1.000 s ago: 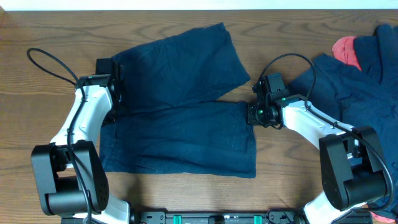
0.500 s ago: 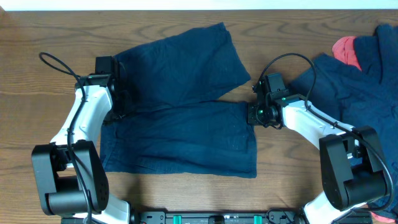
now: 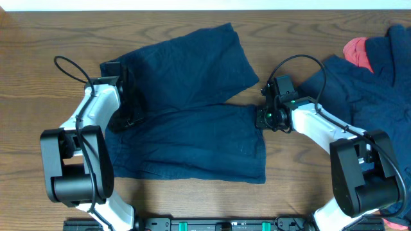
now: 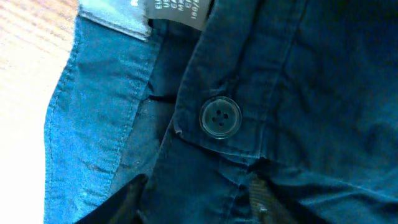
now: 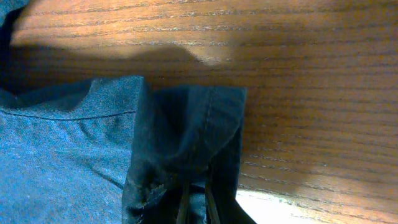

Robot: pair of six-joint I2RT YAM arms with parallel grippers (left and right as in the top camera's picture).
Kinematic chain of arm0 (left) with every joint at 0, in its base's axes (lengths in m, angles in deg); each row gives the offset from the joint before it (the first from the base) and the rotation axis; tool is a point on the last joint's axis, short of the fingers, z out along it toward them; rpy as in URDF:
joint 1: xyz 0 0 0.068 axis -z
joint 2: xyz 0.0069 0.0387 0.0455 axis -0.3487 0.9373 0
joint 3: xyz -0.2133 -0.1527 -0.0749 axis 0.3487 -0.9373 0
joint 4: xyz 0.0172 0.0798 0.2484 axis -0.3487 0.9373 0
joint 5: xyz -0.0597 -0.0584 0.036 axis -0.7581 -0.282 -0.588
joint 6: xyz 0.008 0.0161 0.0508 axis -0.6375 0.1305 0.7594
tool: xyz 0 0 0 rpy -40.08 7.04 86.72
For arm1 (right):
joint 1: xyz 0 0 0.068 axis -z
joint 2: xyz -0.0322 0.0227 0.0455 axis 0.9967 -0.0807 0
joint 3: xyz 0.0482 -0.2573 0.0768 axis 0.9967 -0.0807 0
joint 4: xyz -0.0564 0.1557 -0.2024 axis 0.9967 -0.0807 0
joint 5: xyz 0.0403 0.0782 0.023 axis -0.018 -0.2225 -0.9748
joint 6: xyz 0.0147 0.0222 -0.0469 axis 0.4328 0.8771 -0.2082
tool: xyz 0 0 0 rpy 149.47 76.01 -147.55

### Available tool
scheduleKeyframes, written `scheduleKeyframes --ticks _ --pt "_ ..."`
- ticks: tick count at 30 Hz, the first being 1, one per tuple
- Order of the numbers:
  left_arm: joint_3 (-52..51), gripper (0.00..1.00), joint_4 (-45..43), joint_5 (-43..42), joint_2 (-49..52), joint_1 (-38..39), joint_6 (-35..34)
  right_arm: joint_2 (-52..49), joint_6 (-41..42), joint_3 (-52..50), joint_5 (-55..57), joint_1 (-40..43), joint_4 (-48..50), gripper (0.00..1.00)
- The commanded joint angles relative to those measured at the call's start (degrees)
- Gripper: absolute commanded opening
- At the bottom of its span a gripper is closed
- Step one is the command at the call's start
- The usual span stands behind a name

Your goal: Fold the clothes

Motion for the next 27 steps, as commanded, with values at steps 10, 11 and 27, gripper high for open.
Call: scheduleKeyframes --ticks 10,11,27 --pt "0.57 0.06 4.66 13.05 -2.19 -0.85 -4.48 -3.5 0.15 -3.06 7.19 0.98 -3.04 0.11" --pt "0.57 0.06 6.45 17.0 -2.97 -1.27 -7.28 -3.5 0.15 -3.06 7.3 1.09 -3.23 0.11" --pt "-0.24 0.1 9.84 19.78 -5.25 -4.81 -14.14 -3.5 0.39 -3.06 8.07 2.08 -5.05 0.1"
